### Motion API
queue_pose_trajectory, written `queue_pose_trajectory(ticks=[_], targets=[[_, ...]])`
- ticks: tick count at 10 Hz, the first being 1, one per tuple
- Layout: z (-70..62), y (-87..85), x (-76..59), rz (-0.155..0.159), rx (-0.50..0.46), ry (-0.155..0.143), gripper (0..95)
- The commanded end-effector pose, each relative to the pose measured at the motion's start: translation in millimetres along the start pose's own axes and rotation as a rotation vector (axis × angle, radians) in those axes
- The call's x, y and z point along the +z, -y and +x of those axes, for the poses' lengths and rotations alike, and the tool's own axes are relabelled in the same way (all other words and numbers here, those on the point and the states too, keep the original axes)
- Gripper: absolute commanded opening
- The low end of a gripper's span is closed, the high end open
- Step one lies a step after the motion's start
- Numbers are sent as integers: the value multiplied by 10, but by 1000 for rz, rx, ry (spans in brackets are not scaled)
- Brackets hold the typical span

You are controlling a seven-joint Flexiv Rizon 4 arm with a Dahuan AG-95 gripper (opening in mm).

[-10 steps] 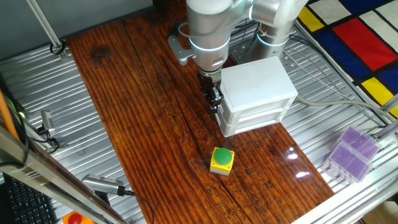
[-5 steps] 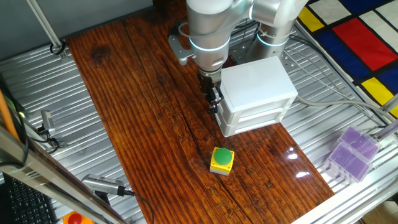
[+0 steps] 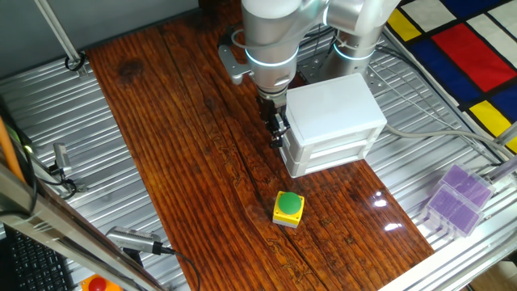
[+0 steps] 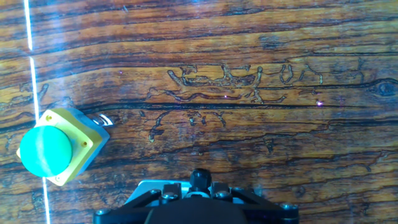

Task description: Take something out of a drawer

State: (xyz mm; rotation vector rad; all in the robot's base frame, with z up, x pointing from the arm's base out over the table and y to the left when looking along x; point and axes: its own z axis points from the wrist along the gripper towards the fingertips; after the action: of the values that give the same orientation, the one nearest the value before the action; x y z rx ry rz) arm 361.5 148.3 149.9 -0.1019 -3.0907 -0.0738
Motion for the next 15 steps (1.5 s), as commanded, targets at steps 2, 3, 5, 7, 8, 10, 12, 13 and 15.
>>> queue_pose_trajectory(ticks=[2,3,5,7,8,10,12,13,15], targets=[[-40,4,11,1,0,-1,0],[-61,3,3,2,0,-5,0],[-108,-1,-8,3,-1,-8,0],[-146,0,2,4,-2,-9,0],[-158,0,0,4,-1,-11,0],[-192,-1,-9,5,-2,-15,0],[-229,6,-5,6,-3,-17,0],[-254,7,-8,6,-3,-19,0],[-314,17,-27,6,-4,-24,0]])
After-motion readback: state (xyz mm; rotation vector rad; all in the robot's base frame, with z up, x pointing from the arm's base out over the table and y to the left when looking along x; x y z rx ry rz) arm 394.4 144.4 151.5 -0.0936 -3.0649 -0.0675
